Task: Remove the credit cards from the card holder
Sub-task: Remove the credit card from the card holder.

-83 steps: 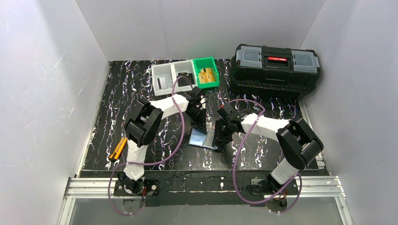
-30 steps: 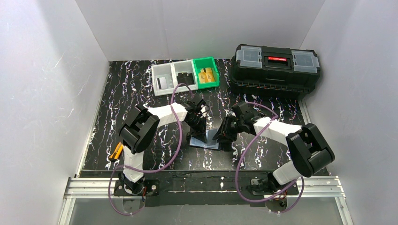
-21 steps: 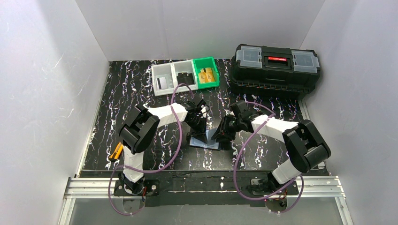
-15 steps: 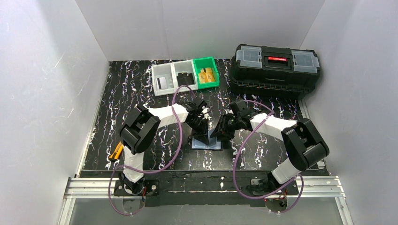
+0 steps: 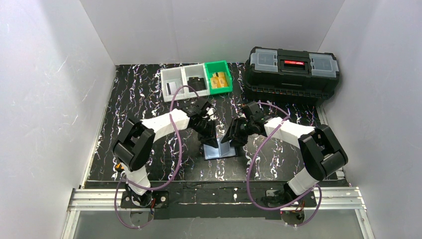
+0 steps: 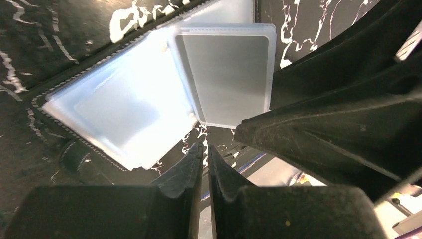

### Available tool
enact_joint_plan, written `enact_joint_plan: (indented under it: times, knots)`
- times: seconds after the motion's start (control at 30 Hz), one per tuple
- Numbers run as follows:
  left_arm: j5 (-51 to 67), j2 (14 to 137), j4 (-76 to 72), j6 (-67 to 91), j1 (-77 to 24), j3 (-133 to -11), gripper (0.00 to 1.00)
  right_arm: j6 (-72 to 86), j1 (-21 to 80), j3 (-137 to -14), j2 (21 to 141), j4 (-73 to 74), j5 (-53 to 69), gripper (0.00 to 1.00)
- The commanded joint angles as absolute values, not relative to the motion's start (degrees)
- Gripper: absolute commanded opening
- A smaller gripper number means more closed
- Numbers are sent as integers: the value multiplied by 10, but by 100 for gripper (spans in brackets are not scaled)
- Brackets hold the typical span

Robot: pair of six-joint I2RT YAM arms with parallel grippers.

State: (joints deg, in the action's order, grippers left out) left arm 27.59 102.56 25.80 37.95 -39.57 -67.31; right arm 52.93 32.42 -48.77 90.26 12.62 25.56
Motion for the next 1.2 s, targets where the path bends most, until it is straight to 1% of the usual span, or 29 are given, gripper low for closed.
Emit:
enact_joint_plan:
  times: [0.0, 0.2, 0.37, 0.57, 0.7, 0.83, 1.17]
  knots:
    - [255, 994, 275, 371, -376, -654, 8, 522, 331, -512, 893, 143, 246, 52]
    - [264, 1024, 267, 361, -361, -647, 6, 521, 343, -527, 883, 155, 235, 56]
    - [282, 1045, 251, 357, -348, -634, 3, 503, 364, -558, 886, 180, 227, 57]
    - [290, 1052, 254, 345, -330, -629, 3, 484, 395, -585, 906, 193, 220, 57]
    - [294, 1052, 258, 339, -324, -628, 3, 481, 396, -588, 913, 194, 219, 60]
    - [296, 1054, 257, 337, -323, -627, 3, 480, 396, -597, 918, 204, 212, 61]
    - [307, 1064, 253, 336, -322, -624, 2, 485, 396, -572, 892, 217, 175, 66]
